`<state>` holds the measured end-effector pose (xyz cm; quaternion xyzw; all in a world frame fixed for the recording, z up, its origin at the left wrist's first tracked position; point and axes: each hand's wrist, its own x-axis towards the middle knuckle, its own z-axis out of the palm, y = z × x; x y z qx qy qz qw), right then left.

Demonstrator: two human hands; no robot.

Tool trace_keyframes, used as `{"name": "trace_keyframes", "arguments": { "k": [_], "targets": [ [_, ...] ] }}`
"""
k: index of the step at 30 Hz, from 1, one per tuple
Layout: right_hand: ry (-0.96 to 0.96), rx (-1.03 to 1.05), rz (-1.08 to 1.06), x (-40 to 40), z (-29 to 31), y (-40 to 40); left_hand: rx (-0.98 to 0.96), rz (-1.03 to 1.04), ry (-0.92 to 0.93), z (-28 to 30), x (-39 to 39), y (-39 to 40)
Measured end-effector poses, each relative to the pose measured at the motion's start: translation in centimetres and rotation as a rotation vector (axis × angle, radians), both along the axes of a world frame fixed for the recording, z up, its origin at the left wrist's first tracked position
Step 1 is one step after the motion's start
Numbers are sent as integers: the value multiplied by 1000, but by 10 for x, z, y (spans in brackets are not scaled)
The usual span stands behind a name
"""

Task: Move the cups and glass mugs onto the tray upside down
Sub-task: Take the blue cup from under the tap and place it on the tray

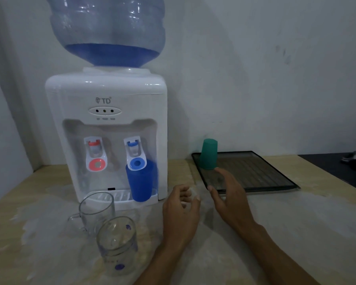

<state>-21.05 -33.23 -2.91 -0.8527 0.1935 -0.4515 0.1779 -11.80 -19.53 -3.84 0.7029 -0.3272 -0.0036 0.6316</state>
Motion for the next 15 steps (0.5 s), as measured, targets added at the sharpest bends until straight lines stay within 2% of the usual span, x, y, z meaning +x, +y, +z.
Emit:
{"name": "trace_keyframes", "arguments": {
  "k": [5,10,15],
  "targets": [
    [-21,1,-2,-3,3,-1,-7,51,-68,-1,-1,-1],
    [2,10,0,-1,1,0,-43,119,-300,2,-7,6],
    [-2,-12,17,-2,-1,-4,-63,69,-477,9,-15,12]
  ]
}}
